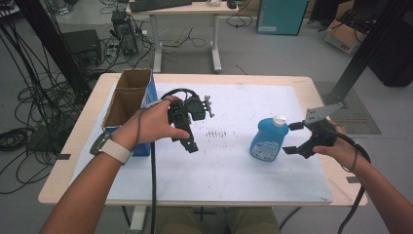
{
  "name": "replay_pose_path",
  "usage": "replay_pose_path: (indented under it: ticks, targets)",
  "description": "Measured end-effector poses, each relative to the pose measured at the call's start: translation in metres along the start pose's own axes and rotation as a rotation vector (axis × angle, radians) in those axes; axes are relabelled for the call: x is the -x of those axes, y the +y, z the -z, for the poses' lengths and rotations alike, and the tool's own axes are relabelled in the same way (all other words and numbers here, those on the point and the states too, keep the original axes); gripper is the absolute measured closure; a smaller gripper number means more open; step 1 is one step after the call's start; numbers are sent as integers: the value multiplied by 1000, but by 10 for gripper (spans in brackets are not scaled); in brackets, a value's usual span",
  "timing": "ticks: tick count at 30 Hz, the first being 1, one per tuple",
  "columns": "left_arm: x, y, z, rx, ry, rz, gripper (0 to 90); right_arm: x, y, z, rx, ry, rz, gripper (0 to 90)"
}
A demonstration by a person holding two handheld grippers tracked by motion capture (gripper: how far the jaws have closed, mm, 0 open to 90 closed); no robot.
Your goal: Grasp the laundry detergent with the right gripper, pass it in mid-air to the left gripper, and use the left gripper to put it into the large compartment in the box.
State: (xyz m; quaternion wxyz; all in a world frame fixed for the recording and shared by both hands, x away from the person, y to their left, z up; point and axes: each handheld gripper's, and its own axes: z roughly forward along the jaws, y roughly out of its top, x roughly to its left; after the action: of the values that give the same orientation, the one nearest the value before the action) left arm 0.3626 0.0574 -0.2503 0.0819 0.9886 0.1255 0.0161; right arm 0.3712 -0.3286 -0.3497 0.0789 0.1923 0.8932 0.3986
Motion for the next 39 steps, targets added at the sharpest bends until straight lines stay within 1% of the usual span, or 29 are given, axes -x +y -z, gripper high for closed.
replay_pose_path:
  ticks: [2, 3, 4, 5, 6, 7, 8, 9, 11, 12, 13, 15, 17, 18, 19, 20, 24, 27, 28, 30, 31, 32, 33, 34, 35, 36, 37, 38, 39]
  targets:
    - [0, 0, 0, 9, -3, 14, 91, 0, 0, 0, 1, 0, 0, 47]
    - [-1, 0, 0, -2, -2, -1, 91, 0, 0, 0, 1, -1, -2, 47]
    - [0, -1, 0, 8, -3, 12, 91, 0, 0, 0, 2, -1, -3, 47]
    - [-1, -1, 0, -4, -2, -3, 91, 0, 0, 0, 2, -1, -1, 47]
    - [0, -1, -1, 11, -5, 16, 91, 0, 0, 0, 2, -1, 0, 47]
    - [0, -1, -1, 11, -4, 15, 91, 0, 0, 0, 2, -1, 0, 47]
    - [-1, -1, 0, 0, -3, 1, 91, 0, 0, 0, 0, -2, 0, 47]
    - [0, -1, 0, 5, -10, 14, 91, 0, 0, 0, 0, -2, -4, 47]
    - [0, -1, -1, 9, -7, 14, 91, 0, 0, 0, 1, -2, -4, 48]
    - [1, -1, -1, 22, -9, 34, 91, 0, 0, 0, 1, -2, -4, 48]
    - [4, -1, -4, 57, -11, 74, 91, 0, 0, 0, 0, -2, -3, 48]
    - [3, -1, -3, 48, -16, 70, 91, 0, 0, 0, 1, -3, -2, 48]
    - [4, -1, -4, 52, -21, 82, 91, 1, 0, 1, 4, -3, 0, 48]
    - [4, -1, -4, 53, -22, 82, 91, 1, 0, 1, 4, -2, -3, 48]
    - [-1, -1, -1, -1, -10, 8, 91, 1, 0, 1, 3, -3, -3, 48]
    - [-1, -1, -1, 10, -7, 17, 91, 1, 0, 0, 2, -2, -3, 48]
    - [-1, -1, -1, 7, -11, 16, 91, 1, 0, 0, 0, -3, -3, 49]
    - [-1, -2, -1, 13, -4, 19, 91, 1, 0, 0, 0, -4, -5, 50]
    - [-2, -1, -1, 0, -7, 5, 91, 1, 0, 0, 1, -4, -3, 50]
    - [-1, -2, -1, 6, -9, 16, 91, 1, 0, 0, 0, -4, -4, 51]
    - [-2, -1, 0, -5, -7, 1, 91, 1, 0, 0, 1, -4, -3, 50]
    - [-1, -2, -1, 9, -8, 18, 91, 1, 0, 0, 1, -4, -4, 51]
    - [-2, -2, -1, 1, -3, 4, 91, 1, 0, 0, 1, -4, -4, 51]
    - [-2, -2, -1, -1, -4, 3, 91, 1, 0, 0, 1, -4, -4, 50]
    - [-1, -2, -1, 8, -12, 19, 91, 0, 0, 0, 1, -3, -4, 50]
    - [-2, -2, -1, 5, -9, 13, 91, 0, -1, 0, 1, -4, -4, 51]
    - [-1, -2, -2, 10, -7, 19, 91, 0, -1, 0, -1, -5, -7, 51]
    - [-2, -2, -1, -2, -5, 3, 91, 0, -1, 0, 0, -4, -6, 51]
    - [2, -2, -5, 50, -14, 71, 91, 0, -1, 0, 0, -4, -7, 51]
